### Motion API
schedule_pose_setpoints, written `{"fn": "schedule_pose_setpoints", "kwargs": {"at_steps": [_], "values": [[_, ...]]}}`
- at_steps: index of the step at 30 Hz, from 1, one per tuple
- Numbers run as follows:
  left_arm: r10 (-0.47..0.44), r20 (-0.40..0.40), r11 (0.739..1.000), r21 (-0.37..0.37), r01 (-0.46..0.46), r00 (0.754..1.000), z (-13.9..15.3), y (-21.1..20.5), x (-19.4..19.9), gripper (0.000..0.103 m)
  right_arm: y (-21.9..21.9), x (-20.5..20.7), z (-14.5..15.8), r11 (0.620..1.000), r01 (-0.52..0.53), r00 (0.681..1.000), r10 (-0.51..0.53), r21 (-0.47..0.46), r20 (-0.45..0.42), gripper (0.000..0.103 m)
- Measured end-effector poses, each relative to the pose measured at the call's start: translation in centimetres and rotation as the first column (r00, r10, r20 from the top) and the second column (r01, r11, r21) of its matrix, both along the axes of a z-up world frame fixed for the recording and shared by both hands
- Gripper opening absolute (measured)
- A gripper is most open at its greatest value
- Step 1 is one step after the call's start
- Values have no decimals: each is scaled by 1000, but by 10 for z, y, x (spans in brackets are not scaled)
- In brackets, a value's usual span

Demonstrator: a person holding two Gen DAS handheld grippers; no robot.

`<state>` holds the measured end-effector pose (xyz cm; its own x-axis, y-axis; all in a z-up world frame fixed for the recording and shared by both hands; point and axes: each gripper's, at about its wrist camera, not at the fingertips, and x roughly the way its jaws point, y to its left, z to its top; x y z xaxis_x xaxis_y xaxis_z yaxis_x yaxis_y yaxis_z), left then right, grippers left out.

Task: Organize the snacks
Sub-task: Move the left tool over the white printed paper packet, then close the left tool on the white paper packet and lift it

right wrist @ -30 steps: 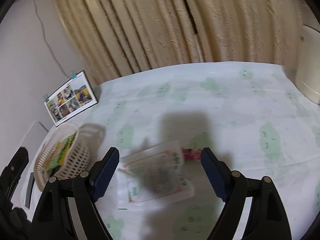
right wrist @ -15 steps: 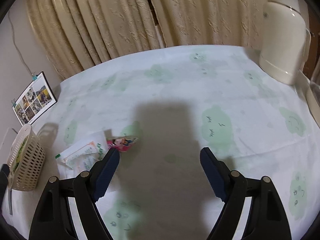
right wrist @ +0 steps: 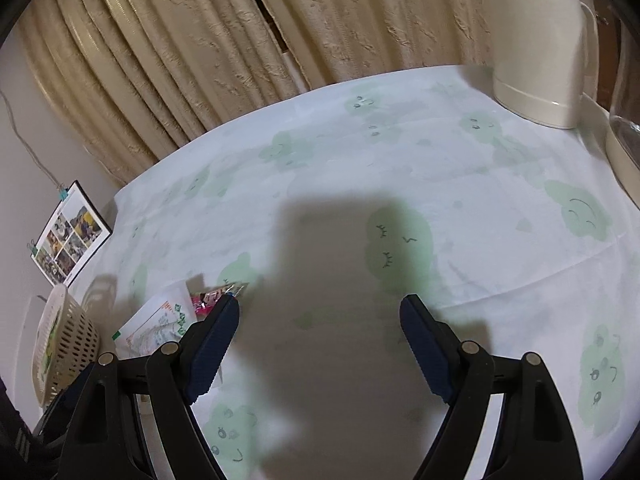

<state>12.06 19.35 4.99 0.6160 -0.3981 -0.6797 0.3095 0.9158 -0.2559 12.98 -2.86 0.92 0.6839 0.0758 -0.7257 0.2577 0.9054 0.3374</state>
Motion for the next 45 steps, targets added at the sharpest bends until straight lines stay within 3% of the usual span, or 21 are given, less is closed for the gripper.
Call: {"fn": "schedule_pose_setpoints", "kwargs": {"at_steps": [4,12,18,23,29,32,36,39,45], "values": [[-8,-10,1000,-4,8,1000,-4,-12,9,89,-3,0,-1,1000,13,1000,-13,18,2,81],[51,-97,999,-11,-53,994,-13,-25,32,93,-9,0,-2,998,36,999,-37,42,6,81],[47,-132,999,23,-44,990,-21,-40,40,94,-12,0,-2,998,43,999,-43,50,8,81],[28,-116,996,85,-19,993,-27,-48,39,94,-11,0,-2,998,43,999,-43,50,9,81],[13,-116,996,84,-4,993,-28,-42,40,94,-9,0,-1,999,29,1000,-30,46,10,81],[15,-111,995,95,-4,994,-28,-41,40,88,-7,-1,-1,999,24,1000,-24,42,10,81],[6,-102,997,77,2,995,-24,-37,39,66,-7,-1,0,999,21,1000,-21,43,11,81],[-5,-86,998,61,10,996,-20,-36,35,55,-5,-2,0,999,17,1000,-17,41,12,81],[-7,-59,998,61,11,998,-13,-32,29,49,-3,-1,0,999,8,1000,-8,41,12,81]]}}
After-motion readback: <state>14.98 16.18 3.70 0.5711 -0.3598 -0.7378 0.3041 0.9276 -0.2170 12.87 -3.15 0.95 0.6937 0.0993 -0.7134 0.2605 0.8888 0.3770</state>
